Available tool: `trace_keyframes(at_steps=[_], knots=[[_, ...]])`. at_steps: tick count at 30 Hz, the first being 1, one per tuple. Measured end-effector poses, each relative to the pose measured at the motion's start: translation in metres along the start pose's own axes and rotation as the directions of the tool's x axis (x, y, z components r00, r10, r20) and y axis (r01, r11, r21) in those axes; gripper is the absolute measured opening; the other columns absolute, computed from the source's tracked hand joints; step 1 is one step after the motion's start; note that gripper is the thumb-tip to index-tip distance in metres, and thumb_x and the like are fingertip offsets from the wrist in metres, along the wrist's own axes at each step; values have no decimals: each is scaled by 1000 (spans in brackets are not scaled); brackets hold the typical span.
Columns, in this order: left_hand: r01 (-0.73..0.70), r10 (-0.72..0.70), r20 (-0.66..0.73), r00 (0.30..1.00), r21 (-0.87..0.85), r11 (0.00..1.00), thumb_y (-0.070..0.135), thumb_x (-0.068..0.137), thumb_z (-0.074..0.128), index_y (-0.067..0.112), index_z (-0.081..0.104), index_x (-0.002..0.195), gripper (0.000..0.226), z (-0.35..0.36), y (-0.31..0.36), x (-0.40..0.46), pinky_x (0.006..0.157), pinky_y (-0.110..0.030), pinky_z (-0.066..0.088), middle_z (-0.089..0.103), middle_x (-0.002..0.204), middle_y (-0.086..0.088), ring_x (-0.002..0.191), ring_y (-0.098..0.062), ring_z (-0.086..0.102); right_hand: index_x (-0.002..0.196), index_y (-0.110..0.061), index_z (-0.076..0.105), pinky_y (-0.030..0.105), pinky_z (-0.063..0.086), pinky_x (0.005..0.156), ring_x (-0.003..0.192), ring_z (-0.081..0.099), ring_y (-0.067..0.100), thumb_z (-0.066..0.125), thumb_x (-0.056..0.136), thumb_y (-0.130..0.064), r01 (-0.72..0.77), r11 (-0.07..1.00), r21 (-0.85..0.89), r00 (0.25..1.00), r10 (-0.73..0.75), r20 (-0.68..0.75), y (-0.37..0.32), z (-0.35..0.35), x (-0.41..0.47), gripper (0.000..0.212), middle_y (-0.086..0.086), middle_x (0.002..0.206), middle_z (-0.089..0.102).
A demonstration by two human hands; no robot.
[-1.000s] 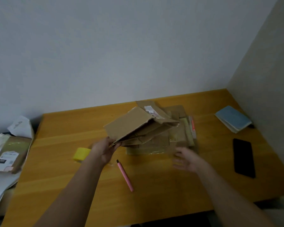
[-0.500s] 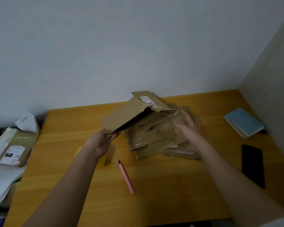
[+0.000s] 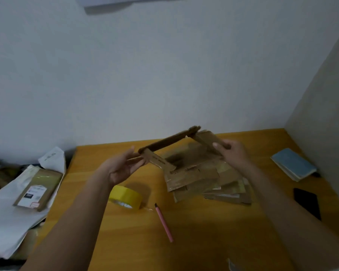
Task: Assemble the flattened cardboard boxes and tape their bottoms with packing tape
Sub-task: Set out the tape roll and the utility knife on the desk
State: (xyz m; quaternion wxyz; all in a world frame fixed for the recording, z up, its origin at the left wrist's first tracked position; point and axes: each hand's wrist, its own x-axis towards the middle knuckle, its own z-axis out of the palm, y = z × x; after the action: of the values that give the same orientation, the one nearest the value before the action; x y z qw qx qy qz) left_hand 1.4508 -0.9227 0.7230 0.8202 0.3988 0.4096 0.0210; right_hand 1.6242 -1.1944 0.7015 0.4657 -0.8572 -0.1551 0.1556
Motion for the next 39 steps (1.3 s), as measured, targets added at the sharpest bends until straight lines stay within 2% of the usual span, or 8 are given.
trace_keyframes(at_steps=[6,10,15,20,26,30,34,39], knots=[[-151,100,158,982,358,921,65,91,38,25,57,129,59,5,-12,-26,89,-44,53,59,124,0,111,-27,63,91,-27,63,44,60,78,90,67,24,52,101,-23,-180,976,120,980,167,107,-15,-27,-49,16,5,101,67],[-177,76,209,975,524,833,63,90,43,26,58,125,53,15,-26,-33,97,-45,49,62,121,-4,107,-25,63,107,-14,63,33,60,61,78,68,24,50,102,-22,-308,946,103,948,296,113,-19,-41,-83,16,5,98,65],[-106,-39,204,978,651,752,60,89,51,19,61,117,51,16,-61,-23,92,-43,52,63,117,-10,107,-28,62,113,-17,54,42,61,68,79,70,33,47,104,-21,-465,885,35,882,459,106,-4,-38,-114,12,5,96,61],[-32,-155,204,967,697,717,62,87,52,20,59,121,55,12,-107,-19,95,-45,52,62,120,-4,105,-28,65,87,-12,53,50,59,73,77,70,37,46,103,-15,-573,819,-37,816,574,71,22,-29,-137,18,10,87,58],[-185,18,284,959,575,797,61,88,48,49,33,142,57,21,-151,-29,100,-43,48,46,142,6,118,-21,56,113,-11,60,50,58,80,80,64,25,40,103,-23,-499,852,-159,865,501,-30,67,-11,-143,25,8,97,60],[-283,66,326,943,683,674,67,79,54,45,38,142,69,30,-166,-27,102,-38,43,29,147,9,135,-22,36,127,-13,57,45,59,82,86,65,19,36,103,-43,-427,895,-130,898,437,59,72,-3,-139,44,2,107,62],[-413,211,357,910,731,544,55,71,69,40,48,127,62,30,-176,-23,107,-35,39,22,147,12,134,-14,29,150,-46,16,26,54,74,115,58,20,39,84,-75,-353,936,11,902,337,272,78,-12,-140,75,-7,153,33],[-471,281,378,882,729,497,33,79,75,31,55,126,52,20,-183,-11,111,-32,35,32,148,10,137,-10,30,140,-67,11,48,35,112,146,18,14,76,71,-55,-139,990,8,885,121,449,106,-27,-139,96,-21,160,5]])
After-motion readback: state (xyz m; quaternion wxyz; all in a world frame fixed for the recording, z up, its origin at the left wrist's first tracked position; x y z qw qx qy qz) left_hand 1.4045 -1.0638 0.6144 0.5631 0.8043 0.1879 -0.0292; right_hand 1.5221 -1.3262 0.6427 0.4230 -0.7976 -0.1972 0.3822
